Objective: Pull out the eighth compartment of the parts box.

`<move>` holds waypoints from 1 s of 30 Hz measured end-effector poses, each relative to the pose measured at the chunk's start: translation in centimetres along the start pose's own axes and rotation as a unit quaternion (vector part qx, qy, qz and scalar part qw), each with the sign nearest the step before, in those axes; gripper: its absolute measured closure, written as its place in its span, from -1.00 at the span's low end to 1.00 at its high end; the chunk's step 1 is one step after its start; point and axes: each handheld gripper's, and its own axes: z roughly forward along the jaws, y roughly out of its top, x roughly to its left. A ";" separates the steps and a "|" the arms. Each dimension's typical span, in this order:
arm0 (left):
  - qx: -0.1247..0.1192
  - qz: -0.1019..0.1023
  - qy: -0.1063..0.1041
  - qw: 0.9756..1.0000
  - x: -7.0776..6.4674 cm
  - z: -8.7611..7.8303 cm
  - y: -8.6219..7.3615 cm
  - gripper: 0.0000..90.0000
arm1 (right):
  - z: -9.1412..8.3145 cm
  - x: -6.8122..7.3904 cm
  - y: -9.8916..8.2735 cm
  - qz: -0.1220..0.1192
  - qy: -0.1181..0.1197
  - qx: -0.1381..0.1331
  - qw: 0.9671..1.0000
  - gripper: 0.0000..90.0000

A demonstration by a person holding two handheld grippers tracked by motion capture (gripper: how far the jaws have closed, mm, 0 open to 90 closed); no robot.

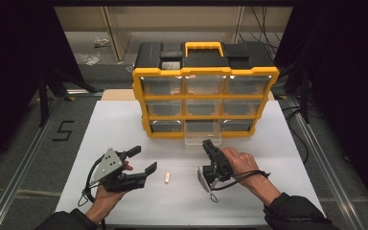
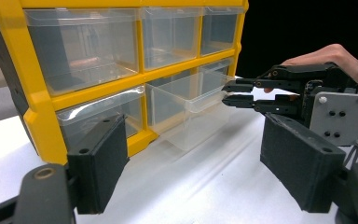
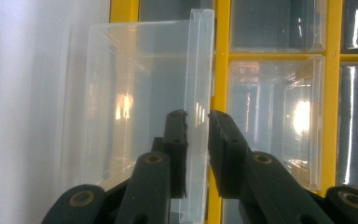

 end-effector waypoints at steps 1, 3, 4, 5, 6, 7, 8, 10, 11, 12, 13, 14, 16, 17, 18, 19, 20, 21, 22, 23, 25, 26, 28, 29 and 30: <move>0.000 0.000 0.000 1.000 0.0 0.0 0.0 -0.50 | -0.1 0.0 0.0 0.000 0.001 0.002 1.000 0.74; 0.000 0.000 0.000 1.000 0.0 0.0 0.0 -0.50 | -0.1 0.0 0.0 -0.001 0.002 0.002 1.000 0.74; 0.000 0.000 0.000 1.000 0.0 0.0 0.0 -0.50 | -0.1 0.0 0.0 -0.002 0.002 0.001 1.000 0.74; 0.000 0.000 0.000 1.000 0.0 0.0 0.0 -0.51 | -0.2 0.0 0.0 -0.003 0.003 0.002 1.000 0.74; -0.001 0.000 0.000 1.000 0.0 0.0 0.0 -0.50 | -0.2 0.0 0.0 -0.002 0.002 0.000 1.000 0.74; 0.000 0.000 0.000 1.000 0.0 0.0 0.0 -0.51 | -0.2 0.0 0.0 -0.001 0.001 0.000 1.000 0.74; 0.000 0.000 0.000 1.000 0.0 0.0 0.0 -0.51 | -0.2 0.0 0.0 -0.001 0.001 0.000 1.000 0.74; -0.001 0.000 0.000 1.000 0.0 0.0 0.0 -0.51 | -0.2 0.0 -0.1 -0.001 0.002 0.000 1.000 0.74; -0.001 -0.001 0.000 1.000 0.0 0.0 0.0 -0.51 | -0.2 0.0 -0.1 -0.001 0.002 -0.002 1.000 0.74; -0.001 -0.001 0.000 1.000 0.0 0.0 0.0 -0.51 | -0.2 0.1 -0.1 -0.003 0.002 -0.001 1.000 0.74; -0.001 -0.001 0.000 1.000 0.0 0.0 0.0 -0.51 | -0.2 0.1 -0.1 -0.002 0.002 -0.002 1.000 0.74; -0.001 0.000 0.000 1.000 0.0 0.0 0.0 -0.51 | -0.2 0.1 -0.1 -0.002 0.003 -0.001 1.000 0.74; -0.001 0.000 0.000 1.000 0.0 0.0 0.0 -0.51 | -0.3 0.1 -0.1 -0.004 0.003 0.000 1.000 0.74; -0.001 0.000 0.000 1.000 0.0 0.0 0.0 -0.51 | -0.3 0.1 -0.1 -0.003 0.003 -0.001 1.000 0.74; -0.001 -0.001 0.000 1.000 0.0 0.0 0.0 -0.51 | -0.3 0.1 -0.1 -0.003 0.003 -0.001 1.000 0.74; -0.001 -0.001 0.000 1.000 0.0 0.0 0.0 -0.51 | -0.3 0.0 -0.1 -0.002 0.004 0.000 1.000 0.74; -0.001 -0.001 0.000 1.000 0.0 0.0 0.0 -0.51 | -0.3 0.0 -0.1 -0.002 0.004 0.000 1.000 0.74; -0.001 -0.001 0.000 1.000 0.0 0.0 0.0 -0.51 | -0.3 0.0 -0.1 -0.001 0.004 -0.001 1.000 0.73; -0.001 -0.001 0.000 1.000 0.0 0.0 0.0 -0.51 | -0.3 0.0 -0.1 -0.001 0.005 -0.001 1.000 0.73; -0.001 0.000 0.000 1.000 0.0 0.0 0.0 -0.51 | -0.3 0.1 -0.1 -0.002 0.004 -0.002 1.000 0.73; -0.001 -0.001 0.000 1.000 0.0 0.0 0.0 -0.51 | -0.3 0.0 -0.1 -0.002 0.005 -0.002 1.000 0.73; -0.001 -0.001 0.000 1.000 0.0 0.0 0.0 -0.51 | -0.3 0.0 -0.2 -0.002 0.005 -0.002 1.000 0.73; -0.001 -0.001 0.000 1.000 0.0 0.0 0.0 -0.51 | -0.3 0.0 -0.2 -0.001 0.005 -0.001 1.000 0.73; -0.001 -0.001 0.000 1.000 0.0 0.0 0.0 -0.51 | -0.3 0.0 -0.1 0.002 0.006 0.001 1.000 0.71; -0.001 -0.001 0.000 1.000 0.0 0.0 0.0 -0.51 | -0.3 0.0 -0.1 0.005 0.007 0.000 1.000 0.71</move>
